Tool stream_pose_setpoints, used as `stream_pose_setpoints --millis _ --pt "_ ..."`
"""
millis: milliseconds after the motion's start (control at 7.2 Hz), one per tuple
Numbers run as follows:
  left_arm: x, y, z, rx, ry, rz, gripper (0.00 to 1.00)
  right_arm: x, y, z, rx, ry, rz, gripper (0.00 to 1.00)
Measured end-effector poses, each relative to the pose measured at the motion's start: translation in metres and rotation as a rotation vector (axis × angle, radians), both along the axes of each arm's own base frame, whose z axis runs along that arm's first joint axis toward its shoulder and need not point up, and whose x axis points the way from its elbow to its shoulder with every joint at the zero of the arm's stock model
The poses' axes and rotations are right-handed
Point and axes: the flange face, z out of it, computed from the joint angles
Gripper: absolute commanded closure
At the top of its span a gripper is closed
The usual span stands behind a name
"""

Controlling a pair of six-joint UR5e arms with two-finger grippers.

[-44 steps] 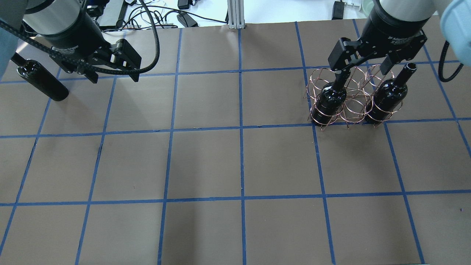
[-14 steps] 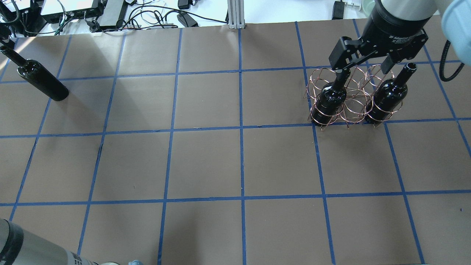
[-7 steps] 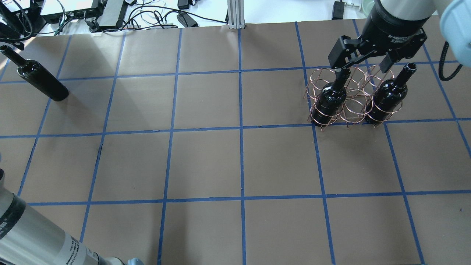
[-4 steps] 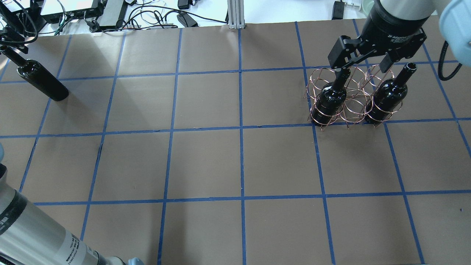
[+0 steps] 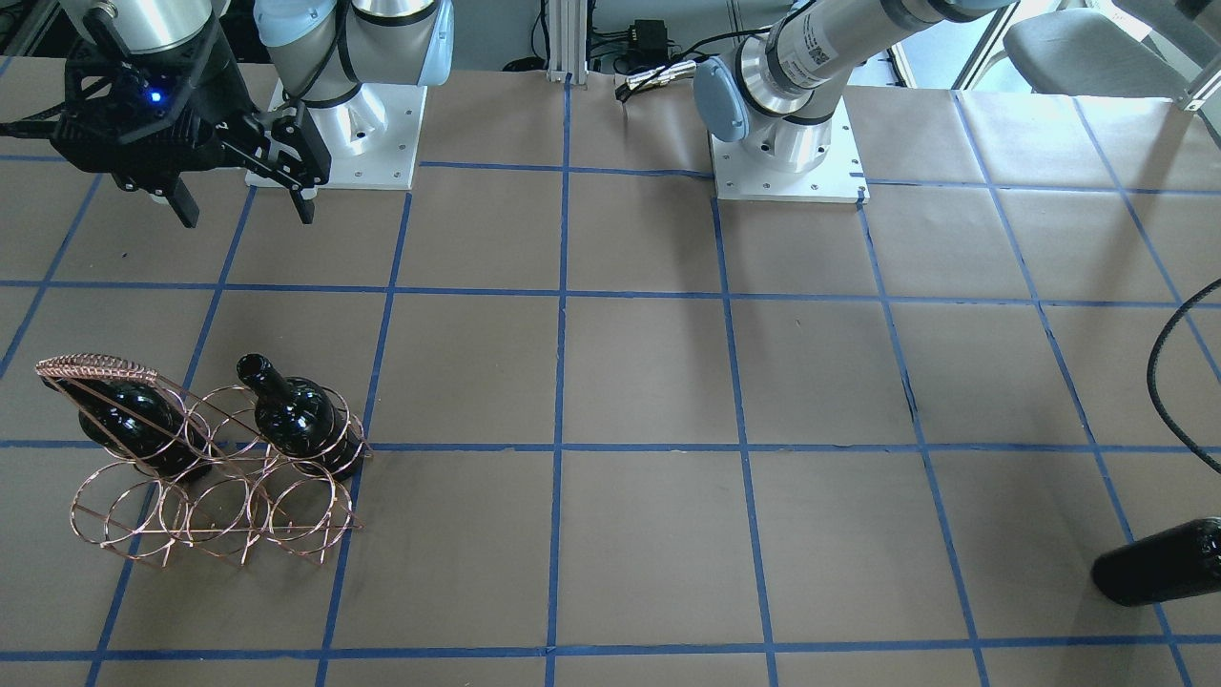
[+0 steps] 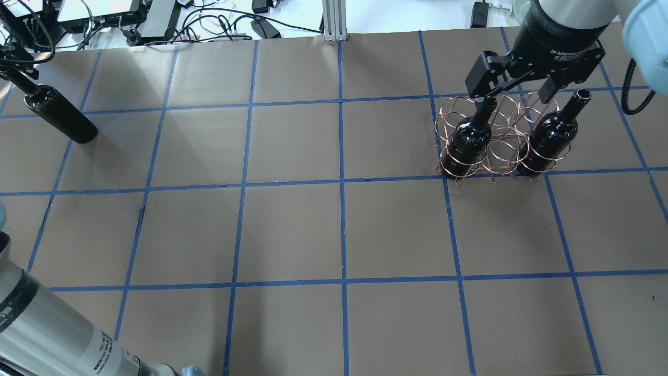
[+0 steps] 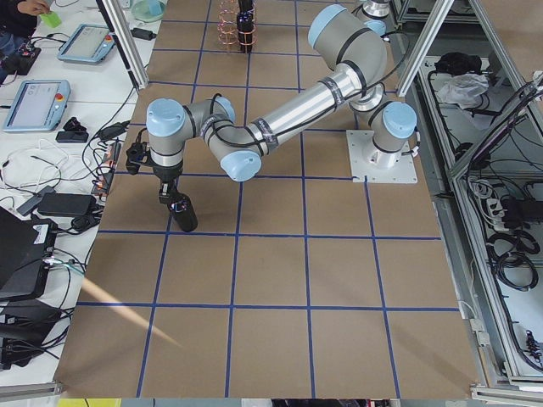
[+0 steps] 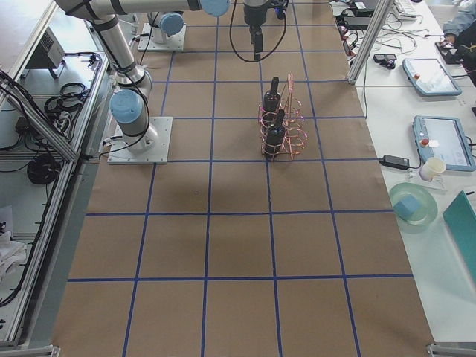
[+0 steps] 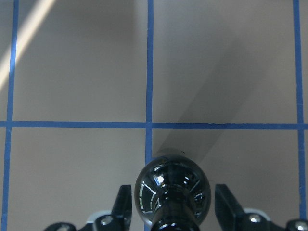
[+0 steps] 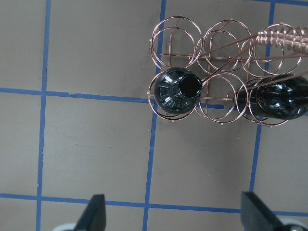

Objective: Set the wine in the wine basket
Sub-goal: 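Grasp the bottle with the left gripper and stand it upright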

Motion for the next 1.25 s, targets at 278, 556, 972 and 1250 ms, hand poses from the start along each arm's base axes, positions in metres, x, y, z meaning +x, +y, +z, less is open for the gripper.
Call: stream_pose_setpoints --millis 278,556,972,1250 --pt "0.000 0.001 -0.004 0.015 0.002 -0.006 1.00 0.000 0.000 0.000 0.001 0.001 0.000 0.00" --pt "-0.001 0.003 -0.001 0.018 0.001 -0.010 1.00 0.000 0.000 0.000 0.000 0.000 -0.001 0.00" --pt "-0.022 0.014 0.031 0.020 0.015 -0.008 1.00 0.000 0.000 0.000 0.001 0.002 0.000 0.00" --pt "-0.097 0.020 0.059 0.018 0.036 0.030 1.00 0.000 0.000 0.000 0.001 0.002 0.000 0.00"
